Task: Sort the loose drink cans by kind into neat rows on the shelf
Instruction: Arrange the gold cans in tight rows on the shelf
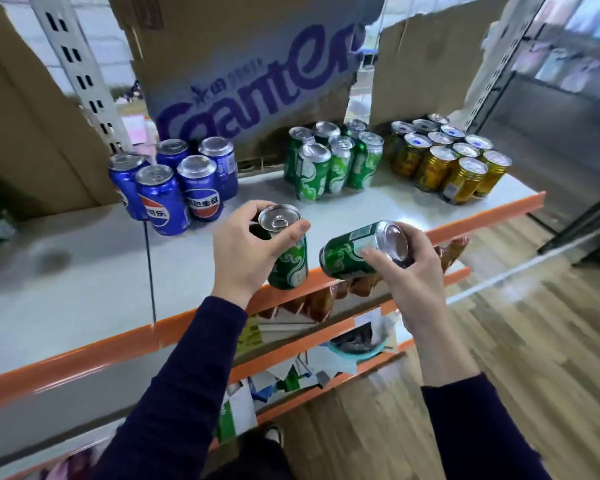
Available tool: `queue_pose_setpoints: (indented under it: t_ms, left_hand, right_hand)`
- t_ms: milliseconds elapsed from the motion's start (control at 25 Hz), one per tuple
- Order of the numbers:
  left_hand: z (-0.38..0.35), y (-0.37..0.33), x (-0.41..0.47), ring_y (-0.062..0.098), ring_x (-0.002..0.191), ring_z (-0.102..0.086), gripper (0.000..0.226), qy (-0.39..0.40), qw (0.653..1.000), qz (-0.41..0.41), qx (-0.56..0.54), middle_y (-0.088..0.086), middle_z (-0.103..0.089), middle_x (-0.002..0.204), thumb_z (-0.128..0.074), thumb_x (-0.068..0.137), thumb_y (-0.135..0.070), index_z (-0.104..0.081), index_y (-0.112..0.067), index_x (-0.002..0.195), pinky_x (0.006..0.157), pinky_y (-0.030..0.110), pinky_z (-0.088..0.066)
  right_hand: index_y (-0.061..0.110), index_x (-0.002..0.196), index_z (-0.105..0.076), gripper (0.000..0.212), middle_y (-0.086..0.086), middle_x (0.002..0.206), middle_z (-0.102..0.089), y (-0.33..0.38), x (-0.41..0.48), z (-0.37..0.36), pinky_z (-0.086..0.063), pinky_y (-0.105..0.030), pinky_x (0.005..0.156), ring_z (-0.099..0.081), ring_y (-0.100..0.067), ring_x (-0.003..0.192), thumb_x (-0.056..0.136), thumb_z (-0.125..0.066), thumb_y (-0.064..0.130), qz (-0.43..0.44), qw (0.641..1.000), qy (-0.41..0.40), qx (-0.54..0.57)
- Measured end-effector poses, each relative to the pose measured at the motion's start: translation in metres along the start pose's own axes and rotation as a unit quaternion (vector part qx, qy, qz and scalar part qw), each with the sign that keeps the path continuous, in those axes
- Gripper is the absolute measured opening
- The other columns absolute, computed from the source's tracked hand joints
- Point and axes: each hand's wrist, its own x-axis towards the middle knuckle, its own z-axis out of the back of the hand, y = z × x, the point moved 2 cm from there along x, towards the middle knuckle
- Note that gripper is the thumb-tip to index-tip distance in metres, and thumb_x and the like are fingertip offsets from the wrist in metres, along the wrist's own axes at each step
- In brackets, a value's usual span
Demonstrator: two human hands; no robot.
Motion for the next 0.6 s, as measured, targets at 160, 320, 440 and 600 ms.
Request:
queue_pose_setpoints:
  t_ms: [160, 320, 440, 600]
  left_hand:
    - [-0.045, 0.002, 0.029, 0.002, 0.083, -0.064, 0.047, 0.022, 1.0, 0.0, -0.005, -0.013, -0.068, 0.088, -0.067, 0.067, -0.068, -0.063, -0.03, 0.093, 0.07, 0.014, -0.047]
    - [-0.083, 0.012, 0.063, 0.002, 0.081, -0.064, 0.042, 0.016, 1.0, 0.003, -0.01, -0.014, -0.069, 0.085, -0.075, 0.066, -0.062, -0.064, -0.029, 0.091, 0.071, 0.022, -0.052]
    - [-0.102, 0.019, 0.086, -0.002, 0.079, -0.064, 0.045, -0.004, 0.999, 0.032, -0.023, -0.019, -0.068, 0.081, -0.074, 0.06, -0.067, -0.064, -0.034, 0.088, 0.069, 0.017, -0.051]
    - [-0.116, 0.026, 0.1, -0.009, 0.076, -0.061, 0.047, -0.02, 0.998, 0.055, -0.008, -0.026, -0.065, 0.077, -0.076, 0.054, -0.069, -0.06, -0.038, 0.085, 0.064, 0.006, -0.044]
  right_hand:
    - [0.032, 0.11, -0.061, 0.053, 0.015, 0.1, -0.067, -0.02, 0.039, 0.018, -0.052, -0.027, 0.084, -0.064, -0.004, 0.094, 0.064, -0.083, 0.044, -0.003, 1.0, -0.014, 0.011]
    - [0.029, 0.112, -0.06, 0.056, 0.013, 0.101, -0.067, -0.035, 0.095, 0.024, -0.049, -0.019, 0.08, -0.063, -0.001, 0.093, 0.062, -0.083, 0.044, 0.017, 1.0, -0.008, -0.025]
    - [0.027, 0.113, -0.059, 0.056, 0.017, 0.099, -0.065, -0.034, 0.142, 0.017, -0.043, -0.007, 0.072, -0.059, 0.009, 0.087, 0.065, -0.086, 0.035, 0.06, 0.993, 0.016, -0.096]
    - [0.019, 0.119, -0.06, 0.064, 0.011, 0.102, -0.066, -0.031, 0.192, -0.003, -0.048, -0.021, 0.08, -0.06, -0.003, 0.088, 0.063, -0.087, 0.037, 0.127, 0.975, 0.038, -0.18]
